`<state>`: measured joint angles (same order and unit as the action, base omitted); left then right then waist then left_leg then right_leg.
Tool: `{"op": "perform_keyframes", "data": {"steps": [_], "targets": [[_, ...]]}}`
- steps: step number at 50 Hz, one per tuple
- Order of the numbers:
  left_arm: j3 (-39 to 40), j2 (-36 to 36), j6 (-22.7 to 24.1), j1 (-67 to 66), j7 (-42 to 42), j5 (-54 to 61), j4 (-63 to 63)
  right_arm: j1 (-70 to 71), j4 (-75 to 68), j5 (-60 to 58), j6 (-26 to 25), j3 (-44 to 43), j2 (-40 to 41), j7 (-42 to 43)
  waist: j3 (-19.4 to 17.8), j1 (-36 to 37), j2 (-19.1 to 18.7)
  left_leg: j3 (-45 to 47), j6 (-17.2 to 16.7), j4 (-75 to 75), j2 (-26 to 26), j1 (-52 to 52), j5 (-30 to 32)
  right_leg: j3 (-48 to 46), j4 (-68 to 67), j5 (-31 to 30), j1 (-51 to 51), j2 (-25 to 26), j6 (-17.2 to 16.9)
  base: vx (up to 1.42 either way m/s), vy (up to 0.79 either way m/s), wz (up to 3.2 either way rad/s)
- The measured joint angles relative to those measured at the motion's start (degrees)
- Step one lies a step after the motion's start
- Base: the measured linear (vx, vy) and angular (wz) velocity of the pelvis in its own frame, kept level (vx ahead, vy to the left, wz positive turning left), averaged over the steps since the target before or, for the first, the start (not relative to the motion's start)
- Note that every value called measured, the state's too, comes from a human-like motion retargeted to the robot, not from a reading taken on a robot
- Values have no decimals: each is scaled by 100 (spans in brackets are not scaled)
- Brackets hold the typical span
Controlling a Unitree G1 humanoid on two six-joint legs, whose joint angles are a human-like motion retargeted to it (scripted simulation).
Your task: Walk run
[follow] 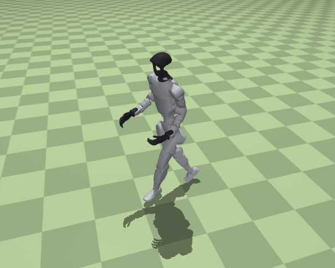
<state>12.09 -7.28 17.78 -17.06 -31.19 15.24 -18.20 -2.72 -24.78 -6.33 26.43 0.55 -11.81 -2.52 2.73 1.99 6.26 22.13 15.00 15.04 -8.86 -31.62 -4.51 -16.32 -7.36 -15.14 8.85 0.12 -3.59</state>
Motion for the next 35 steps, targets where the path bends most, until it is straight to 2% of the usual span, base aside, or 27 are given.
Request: {"op": "perform_keyframes", "data": {"steps": [2,4,5,7,10,12,15,17,20,22,23,25,26,27,28,30,33,35], "targets": [[25,42,-2,81,55,10,56,-354,-256,-17,60,-69,165,-228,89,-237,-38,-362,0,489,78,261,-692,9,-954,-1143,-150,47,-120,141,-27,104],[80,57,-68,292,84,136,0,-707,-554,-126,91,-63,229,-368,25,-684,-149,-898,0,1022,-38,489,-1152,-222,-2798,-1486,-668,-73,36,152,-32,168],[77,67,-121,421,92,211,-40,-858,-699,-188,80,-59,246,-404,-21,-834,-247,-1048,0,1141,-35,718,-1357,-279,-3591,-1486,-929,-124,218,146,-27,121],[-47,159,-148,666,165,325,-70,-1163,-896,-260,39,-192,251,-602,0,-961,-741,-1483,0,887,291,1110,-1439,-138,-3735,-1054,-1459,379,356,103,-15,74],[-171,294,-144,993,187,414,-126,-1769,-946,-139,97,-487,160,-871,-23,-1044,-881,-1656,0,349,175,1789,-1284,370,-4174,-20,-2472,264,397,124,-38,61],[-354,395,-94,1087,204,424,-90,-2150,-894,169,191,-655,135,-856,-40,-1302,-915,-1878,-38,-187,-30,2327,-879,379,-3932,633,-3079,-87,381,115,-35,131],[-577,512,12,1042,131,397,-9,-2570,-821,605,327,-956,199,-847,-28,-1947,-1133,-2284,-374,-708,-29,3039,-38,22,-2682,951,-3646,-484,164,137,-62,190],[-676,538,41,937,37,420,-4,-2711,-744,768,373,-1136,265,-821,38,-2421,-1210,-2421,-675,-914,44,3483,657,197,-1588,1151,-3872,-472,-10,111,-53,191],[-768,552,41,776,-124,531,-45,-2738,-522,757,393,-1262,374,-658,147,-2822,-1315,-2343,-1029,-1028,225,3994,1583,683,-435,1779,-3963,-445,-480,134,-81,104],[-826,554,5,649,-296,649,-73,-2579,-237,561,382,-1326,494,-383,249,-2914,-1415,-2359,-1355,-700,316,4157,2494,196,-434,1605,-3977,-526,94,112,-52,50],[-836,559,-22,574,-392,708,-65,-2481,-89,419,364,-1351,563,-229,314,-2985,-1412,-2381,-1527,-434,305,4185,2986,77,-607,1286,-3962,-526,532,119,-65,13],[-674,581,-84,317,-591,758,-4,-2350,151,193,337,-1163,667,76,343,-2824,-1454,-1879,-1785,880,487,3948,3451,66,-1122,1808,-3667,-221,872,148,-99,-84],[-612,589,-155,124,-735,688,-8,-2127,177,201,339,-1062,783,252,197,-2686,-1584,-1702,-1708,2296,941,3622,3451,630,-1600,2273,-3584,335,849,151,-96,-112],[-587,557,-233,-10,-816,616,-6,-1846,196,256,352,-1031,872,335,110,-2500,-1649,-1682,-1662,3366,1124,3282,3451,896,-1892,2615,-3439,611,831,132,-72,-96],[-636,445,-325,-23,-772,544,8,-1450,199,410,386,-1139,908,233,139,-2216,-1583,-1972,-1676,3742,761,2915,3451,568,-1811,2711,-3171,328,823,126,-61,-103],[-647,152,-439,-57,-429,496,-14,-828,249,818,381,-898,798,-164,387,-1988,-1062,-1872,-1362,3848,-182,2211,3103,941,-1500,2816,-2768,-142,773,127,-52,-98],[-673,7,-375,-354,-159,663,67,-296,514,1008,374,-449,550,-363,491,-1903,-771,-1368,-709,3808,-104,1207,1677,1071,-1129,2932,-2129,-198,839,129,-44,-38],[-656,11,-357,-479,-214,730,125,-47,744,946,400,-340,336,-334,500,-1701,-605,-1042,-507,3085,-30,676,1063,1028,-672,2502,-1669,-124,832,135,-54,-44]]}}
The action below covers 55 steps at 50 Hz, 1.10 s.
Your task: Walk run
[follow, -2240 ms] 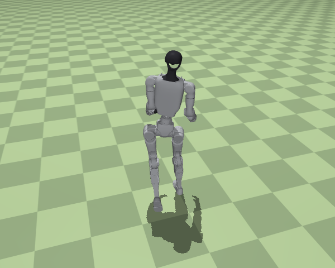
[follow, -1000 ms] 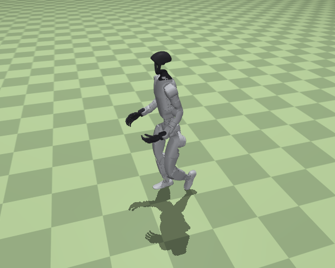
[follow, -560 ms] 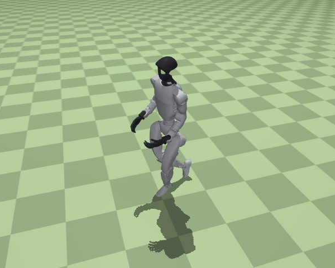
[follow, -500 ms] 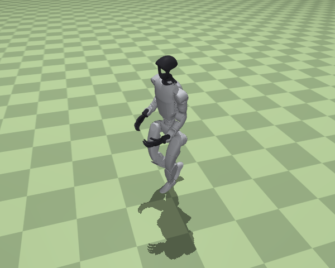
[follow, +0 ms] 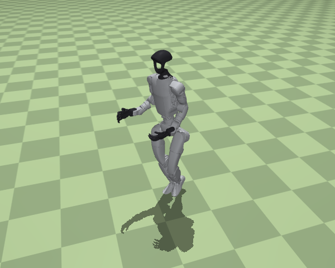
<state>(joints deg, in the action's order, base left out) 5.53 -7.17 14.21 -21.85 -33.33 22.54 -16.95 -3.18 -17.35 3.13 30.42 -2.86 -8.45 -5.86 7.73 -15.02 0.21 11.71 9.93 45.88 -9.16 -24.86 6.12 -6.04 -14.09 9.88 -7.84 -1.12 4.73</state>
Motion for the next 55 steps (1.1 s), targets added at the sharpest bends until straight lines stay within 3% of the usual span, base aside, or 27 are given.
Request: {"op": "perform_keyframes", "data": {"steps": [5,7,8,9,10,13,15,18,21,24,28,30,32,33,34,35,37,40,42,45,48,50,51,52,53,55], "targets": [[179,296,62,36,-295,-383,87,38,521,-174,-125,127,-137,159,-165,841,193,81,-90,-3244,-111,-396,-572,-137,752,-2362,1158,479,-201,139,-61,-82],[253,334,105,180,-179,-663,151,-114,580,-69,-128,153,-57,117,-312,1146,238,-351,-579,-4063,-152,-293,-661,-232,699,-3260,1611,535,-343,143,-52,-85],[273,346,135,269,-92,-784,199,-193,559,0,-130,173,2,84,-380,1199,207,-465,-642,-4224,-114,-199,-417,-78,573,-3686,1781,648,-482,143,-48,-11],[260,346,163,345,2,-860,272,-291,508,63,-134,183,41,27,-440,1119,300,-429,-225,-4164,-268,-63,-365,-40,-25,-3892,1760,562,-756,146,-46,62],[231,339,190,413,99,-913,358,-397,443,123,-138,188,69,-42,-496,974,456,-317,434,-3994,-519,93,-409,-60,-858,-3988,1643,376,-1096,166,-47,144],[142,492,229,614,273,-716,507,-1165,55,99,-164,-12,228,-516,-484,422,725,-847,496,-2562,-1076,302,-1484,-391,-3206,-3988,1012,173,-1306,183,-49,128],[350,620,247,975,199,-486,429,-1648,-274,316,-173,-24,266,-733,-431,352,240,-931,364,-2356,-352,499,-1856,-371,-3321,-3987,431,645,-1133,159,-58,-21],[118,642,305,1265,341,-176,243,-2396,-709,1008,-147,-263,146,-1203,-283,516,0,-957,182,-2538,-37,1066,-2023,-263,-3480,-2690,-517,648,-921,121,-55,-45],[19,629,409,1302,375,19,218,-2895,-927,1444,-111,-654,-106,-1489,-280,233,-208,-1120,-18,-3147,16,1768,-1296,-561,-2803,-1525,-1360,196,-905,136,-58,39],[-47,580,479,1150,264,102,239,-3096,-953,1368,-59,-989,-428,-1552,-268,-321,-440,-1186,-354,-3587,64,2418,9,-868,-1327,-1020,-1880,-125,-896,117,-40,98],[52,548,481,881,34,151,256,-2889,-698,556,-147,-1171,-545,-1234,-270,-740,-609,-831,-1011,-3730,218,3218,1760,-214,369,-234,-2074,-111,-1073,150,-66,26],[63,583,480,786,-41,166,330,-2636,-408,149,-197,-1149,-392,-836,-392,-796,-562,-742,-1582,-3095,269,3403,2388,-203,403,-967,-1916,-164,-799,151,-69,-30],[164,633,513,579,-149,212,445,-2350,-74,-86,-194,-959,-164,-404,-573,-622,-627,-174,-1615,-1274,760,3045,2388,-126,-308,-579,-1690,322,-27,129,-63,-106],[265,612,542,390,-239,235,462,-2220,55,-153,-162,-756,-46,-178,-653,-487,-705,-55,-1379,-350,923,2835,2388,372,-810,-213,-1566,779,73,160,-78,-94],[254,535,546,271,-359,258,435,-2002,133,-157,-99,-738,68,-15,-610,-385,-634,-204,-1198,104,744,2551,2388,322,-1077,25,-1474,589,59,189,-82,-14],[187,430,539,186,-494,281,388,-1739,185,-130,-21,-813,181,116,-506,-298,-488,-488,-1043,322,394,2230,2388,-3,-1227,198,-1398,77,-13,166,-61,8],[144,152,451,148,-516,251,151,-1198,227,58,63,-801,299,130,-243,154,-232,-327,-1020,814,98,1375,1651,321,-1211,587,-1063,-26,-36,134,-40,-48],[195,-6,440,-140,-452,147,-11,-719,496,232,252,-336,277,256,-65,274,-125,-77,-494,390,99,495,394,224,-735,656,-371,-24,-37,152,-42,5],[277,47,585,-230,-374,-103,-14,-452,718,239,329,-119,102,361,-88,514,-12,200,-352,-508,186,19,-52,141,-180,-116,126,142,-142,120,-47,-14],[368,234,691,-245,-305,-452,-22,-311,1002,81,251,14,-184,325,-225,1033,89,363,-290,-2582,150,-253,-339,95,379,-1795,874,473,-316,128,-57,-56],[312,355,665,5,-190,-504,-56,-481,1133,9,-37,-20,-407,250,-506,1492,187,-346,-485,-4310,-250,-87,-734,-291,637,-3492,1668,556,-659,172,-58,-40],[246,392,635,183,-123,-458,34,-651,1058,117,-105,-9,-445,180,-724,1592,298,-541,-472,-4654,-371,148,-613,-177,-57,-3988,1915,500,-1117,157,-57,10],[223,414,611,273,-104,-433,129,-736,935,200,-105,40,-403,147,-866,1609,397,-403,-216,-4369,-422,245,-21,63,-914,-3988,1840,446,-1402,143,-59,35],[216,444,574,361,-77,-406,235,-828,787,262,-99,83,-327,80,-950,1541,526,-289,64,-4046,-540,341,148,202,-1714,-3988,1721,407,-1651,138,-64,80],[241,490,509,445,-36,-378,361,-933,588,285,-78,110,-186,-55,-914,1304,713,-222,397,-3648,-791,433,-525,138,-2399,-3988,1516,394,-1825,166,-61,113],[161,579,447,541,31,-286,419,-1405,-36,244,-21,-144,83,-457,-638,1039,552,-1069,258,-2898,-626,453,-1223,-275,-2682,-3988,1268,691,-1528,196,-51,86]]}}
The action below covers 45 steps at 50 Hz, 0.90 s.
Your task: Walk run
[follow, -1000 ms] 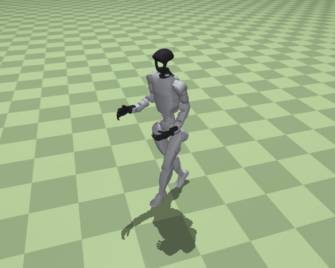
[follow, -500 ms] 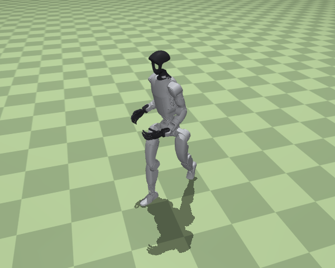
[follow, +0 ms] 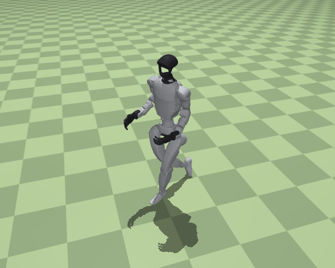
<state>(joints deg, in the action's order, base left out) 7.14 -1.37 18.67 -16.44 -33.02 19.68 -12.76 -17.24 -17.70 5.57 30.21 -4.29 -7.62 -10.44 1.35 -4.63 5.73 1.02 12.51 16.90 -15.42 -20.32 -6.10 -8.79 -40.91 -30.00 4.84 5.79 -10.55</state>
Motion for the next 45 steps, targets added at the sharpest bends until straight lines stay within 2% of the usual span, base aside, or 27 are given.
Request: {"op": "perform_keyframes", "data": {"steps": [2,5,7,10,12,13,15,17,18,20,21,23,24,25,27,30,33,35,37,38,40,41,42,43,45], "targets": [[413,11,-215,366,-118,135,-90,-299,-624,80,47,94,21,-157,123,-280,-401,62,-108,361,533,113,-411,-34,-405,566,-658,49,255,139,-49,-15],[96,40,-210,610,122,26,-38,-879,-1036,692,244,286,-243,-340,259,-360,-675,-122,-157,77,683,791,-639,-335,-543,1699,-1535,-209,574,151,-63,4],[31,153,-10,624,285,-40,102,-1270,-1135,844,217,148,-421,-656,236,-528,-771,-141,-268,-342,694,1261,-189,-360,-157,2302,-2193,-443,593,125,-59,35],[-152,312,173,538,289,-32,247,-1659,-1153,829,180,-244,-613,-939,263,-987,-892,-130,-670,-758,770,1866,887,-658,1086,2813,-2878,-805,587,146,-66,80],[-226,359,179,434,133,44,284,-1781,-1108,758,164,-451,-608,-987,305,-1299,-915,-10,-869,-884,788,2261,1668,-511,2136,3193,-3114,-819,646,113,-49,90],[-234,364,150,380,29,98,282,-1801,-1061,706,149,-523,-574,-978,318,-1448,-943,57,-987,-910,838,2461,2089,-260,2644,3491,-3176,-766,607,129,-63,71],[-213,321,29,295,-184,256,273,-1721,-884,562,129,-583,-478,-852,321,-1631,-966,242,-1269,-861,908,2817,2863,40,3309,3878,-3214,-813,267,146,-76,42],[-184,253,-77,205,-367,385,298,-1503,-620,291,145,-568,-275,-485,248,-1841,-936,199,-1659,-190,953,2938,3536,-45,3182,3069,-3092,-887,709,120,-58,30],[-120,224,-107,125,-446,431,327,-1365,-482,126,156,-468,-150,-224,162,-1899,-992,357,-1817,736,1168,2777,3592,-109,2921,3011,-2946,-667,1139,141,-78,-47],[185,125,-69,-127,-664,401,243,-977,-336,-165,172,-149,139,352,-28,-1710,-1245,896,-1539,2885,1762,2323,3611,349,2066,3542,-2681,204,1669,159,-92,-117],[108,54,-38,-116,-732,384,109,-557,-312,-167,190,-305,308,528,-14,-1581,-1229,556,-1420,3247,1464,1985,3611,188,1898,3701,-2632,-130,1557,145,-62,-64],[-36,-57,-58,-169,-664,413,-148,125,-249,17,184,-419,484,519,212,-1288,-967,536,-1269,3563,859,1323,3360,437,1870,4007,-2326,-524,1491,137,-41,-61],[-83,-50,-71,-256,-642,410,-236,385,-184,233,196,-263,545,478,334,-1185,-843,609,-1213,3556,672,1030,3016,602,1932,4122,-2134,-576,1514,167,-48,-101],[-120,-15,-74,-364,-651,390,-306,626,-104,486,221,-25,613,463,435,-1108,-750,642,-1157,3517,544,756,2595,714,1994,4220,-1947,-588,1545,166,-47,-52],[-111,139,6,-504,-781,269,-321,1004,134,1194,397,258,672,461,452,-997,-684,760,-796,3159,650,131,1721,637,2358,4112,-1523,-558,1520,130,-41,-13],[-102,356,13,-602,-865,96,-316,1265,479,1919,530,491,544,243,437,-586,-443,1075,-692,1668,724,-468,1144,584,2959,3104,-863,-405,1365,141,-55,-40],[-104,548,-32,-531,-892,-36,-317,1218,727,1955,355,576,265,-158,296,-70,-377,774,-718,-294,539,-582,988,574,3287,1820,-134,-86,1280,130,-52,-69],[-142,591,-65,-368,-858,-114,-329,1080,819,1665,149,503,66,-359,202,246,-294,451,-944,-1235,442,-499,660,112,3384,1016,372,-166,1110,141,-44,-56],[-197,589,-59,-211,-792,-164,-254,935,794,1292,21,424,-29,-370,116,366,-283,562,-619,-1353,524,-375,897,46,3026,359,670,-139,791,155,-46,-10],[-235,579,-49,-136,-741,-178,-183,875,757,1077,-13,390,-25,-317,75,356,-232,632,-185,-1200,475,-293,823,70,2565,90,677,-181,527,150,-48,52],[-204,566,-1,-126,-727,-181,-35,641,563,612,-16,396,150,-176,108,-83,57,716,249,-315,94,-42,268,-6,767,0,269,-245,88,185,-54,122],[-172,577,85,-111,-776,-160,-51,474,326,452,11,363,296,-74,161,-233,104,236,168,66,-99,-21,-9,-144,67,0,44,-372,61,189,-46,98],[-54,593,136,-65,-847,-162,-72,329,98,365,45,360,439,21,229,-359,43,1,88,344,-74,23,-250,-217,-436,34,-216,-399,85,141,-32,4],[239,620,120,43,-961,-207,-104,231,-113,424,92,417,575,103,326,-437,-231,259,11,420,390,113,-418,-159,-544,134,-549,-227,208,122,-35,-46],[268,658,181,280,-934,-480,-153,-62,-380,917,285,506,695,229,395,-398,-608,301,-38,372,693,462,-660,-249,-746,742,-1139,-179,579,127,-41,-62]]}}
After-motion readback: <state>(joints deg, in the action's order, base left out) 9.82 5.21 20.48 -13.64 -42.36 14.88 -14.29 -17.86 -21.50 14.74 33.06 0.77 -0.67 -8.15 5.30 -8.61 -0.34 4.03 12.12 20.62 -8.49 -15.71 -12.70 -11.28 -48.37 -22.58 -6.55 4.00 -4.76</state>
